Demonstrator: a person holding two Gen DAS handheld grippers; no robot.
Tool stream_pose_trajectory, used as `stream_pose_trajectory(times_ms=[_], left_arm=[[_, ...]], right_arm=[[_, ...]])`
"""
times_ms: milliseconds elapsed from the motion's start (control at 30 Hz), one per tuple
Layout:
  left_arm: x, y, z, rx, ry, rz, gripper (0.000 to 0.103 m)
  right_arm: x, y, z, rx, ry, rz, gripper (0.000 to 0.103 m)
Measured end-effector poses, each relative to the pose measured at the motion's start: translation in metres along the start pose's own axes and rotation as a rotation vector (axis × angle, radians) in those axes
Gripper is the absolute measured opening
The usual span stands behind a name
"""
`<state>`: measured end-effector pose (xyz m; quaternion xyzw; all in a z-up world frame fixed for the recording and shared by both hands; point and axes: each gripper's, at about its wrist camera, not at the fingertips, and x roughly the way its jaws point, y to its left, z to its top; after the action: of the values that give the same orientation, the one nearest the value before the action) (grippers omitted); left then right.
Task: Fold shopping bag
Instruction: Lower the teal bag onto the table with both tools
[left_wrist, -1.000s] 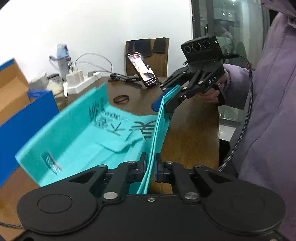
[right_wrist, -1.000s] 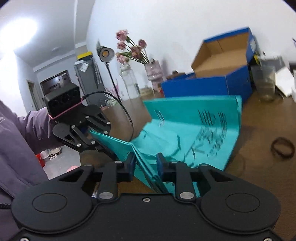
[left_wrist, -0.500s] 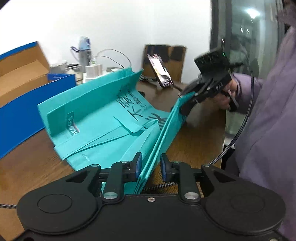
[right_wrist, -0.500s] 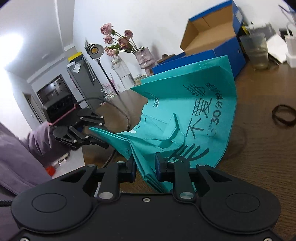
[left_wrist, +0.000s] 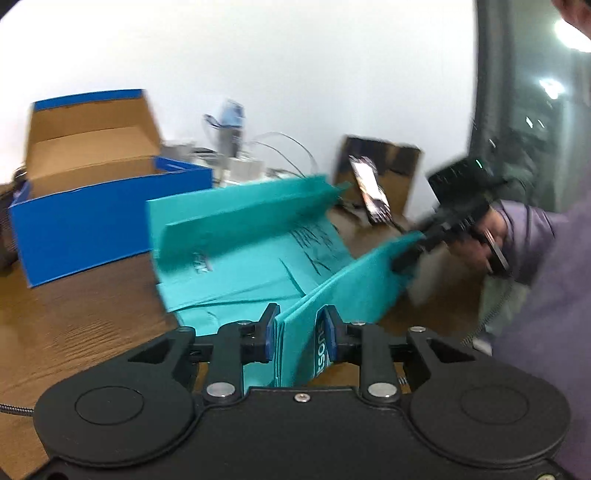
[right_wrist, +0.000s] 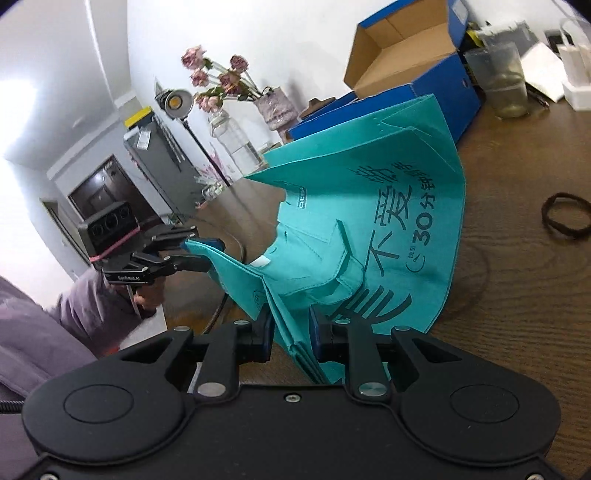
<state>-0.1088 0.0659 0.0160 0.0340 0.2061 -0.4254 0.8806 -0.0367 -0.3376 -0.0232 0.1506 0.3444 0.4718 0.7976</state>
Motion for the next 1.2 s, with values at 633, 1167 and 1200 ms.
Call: stream_pose_trajectory(times_ms=[633, 1167, 1200], left_arm=[[0.046, -0.030, 0.006, 0.009, 0.199, 0.231, 0.021], [0.017, -0.062, 0.046, 0.074, 0.036, 0.399, 0.024], [0.019, -0.067, 0.047, 0.062, 0.029, 0.405, 0.024]], right_arm=[[0.017, 0.014, -0.011, -0.019, -0.039, -0.374, 0.023], [0.027, 0.050, -0.021, -0.320, 0.005, -0.513, 0.027], [0.027, 0.049, -0.021, -0.320, 0.006, -0.507, 0.027]])
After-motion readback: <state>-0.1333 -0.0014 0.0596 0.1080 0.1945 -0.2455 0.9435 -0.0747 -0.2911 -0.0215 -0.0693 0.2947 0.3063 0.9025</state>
